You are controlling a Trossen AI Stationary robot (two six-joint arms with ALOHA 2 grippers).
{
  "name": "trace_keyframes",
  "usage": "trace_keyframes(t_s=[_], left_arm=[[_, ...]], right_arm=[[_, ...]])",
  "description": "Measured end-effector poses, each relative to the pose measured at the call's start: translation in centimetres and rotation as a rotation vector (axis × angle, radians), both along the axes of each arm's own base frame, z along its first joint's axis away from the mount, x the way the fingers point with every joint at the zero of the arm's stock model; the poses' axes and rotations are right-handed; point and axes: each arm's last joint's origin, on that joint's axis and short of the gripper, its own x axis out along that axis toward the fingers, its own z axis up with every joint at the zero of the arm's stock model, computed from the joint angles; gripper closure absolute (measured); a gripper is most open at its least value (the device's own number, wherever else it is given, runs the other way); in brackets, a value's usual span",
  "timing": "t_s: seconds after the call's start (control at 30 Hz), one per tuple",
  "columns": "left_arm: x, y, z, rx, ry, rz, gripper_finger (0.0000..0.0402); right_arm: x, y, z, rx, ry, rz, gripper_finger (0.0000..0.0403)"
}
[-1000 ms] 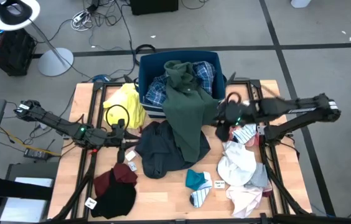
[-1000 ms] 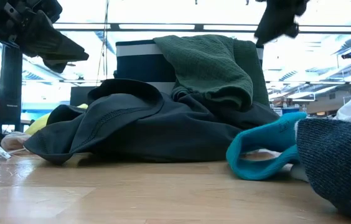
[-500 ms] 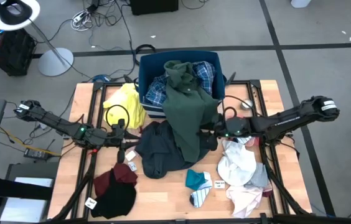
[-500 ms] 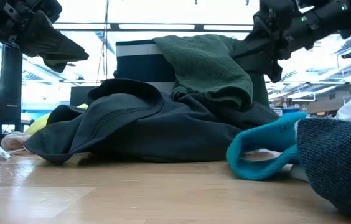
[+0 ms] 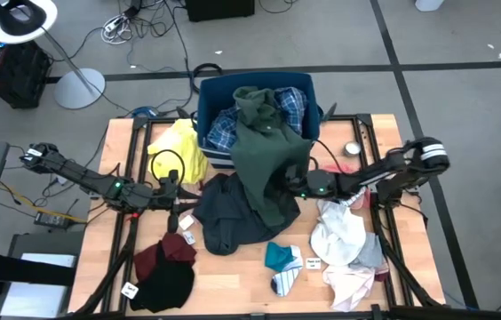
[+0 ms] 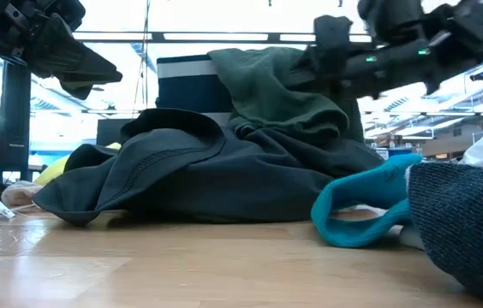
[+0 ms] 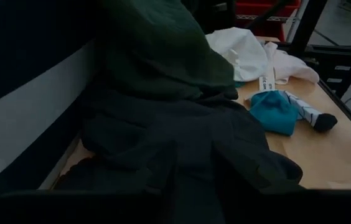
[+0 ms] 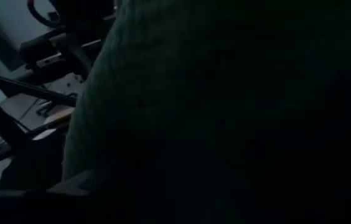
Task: Sort clothes
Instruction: Put the green jacket into the blue laundry bin
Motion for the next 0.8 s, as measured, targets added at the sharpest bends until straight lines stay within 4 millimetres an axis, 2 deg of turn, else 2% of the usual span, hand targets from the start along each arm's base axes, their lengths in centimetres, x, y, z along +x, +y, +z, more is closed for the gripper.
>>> trace_keyframes(t_s=[0.07, 0.17, 0.33, 0.4, 0.6, 0.8], left_arm=[[0.0, 0.0, 0.0, 0.000, 0.001, 0.000, 0.0303], [0.0, 0.0, 0.0, 0.000, 0.002, 0.000, 0.0303], [0.0, 0.0, 0.0, 0.001, 0.003, 0.000, 0.0303], [0.0, 0.0, 0.0, 0.000, 0.001, 0.000, 0.0303], [0.0, 0.0, 0.0, 0.001, 0.003, 0.000, 0.0303], [0.0, 0.0, 0.0, 0.010, 0.004, -0.003, 0.0303]], right_arm=[[1.3, -0.1, 0.1, -0.007, 0.000, 0.032, 0.0123], [3.3, -0.1, 0.6, -0.030, -0.014, 0.080, 0.0180], [5.8, 0.0, 3.1, -0.096, -0.075, 0.162, 0.0343], [6.6, 0.1, 4.2, -0.138, -0.075, 0.187, 0.0386], [8.7, 0.1, 7.9, -0.251, -0.045, 0.206, 0.0398], [10.4, -0.9, 13.6, -0.387, -0.004, 0.161, 0.0399]])
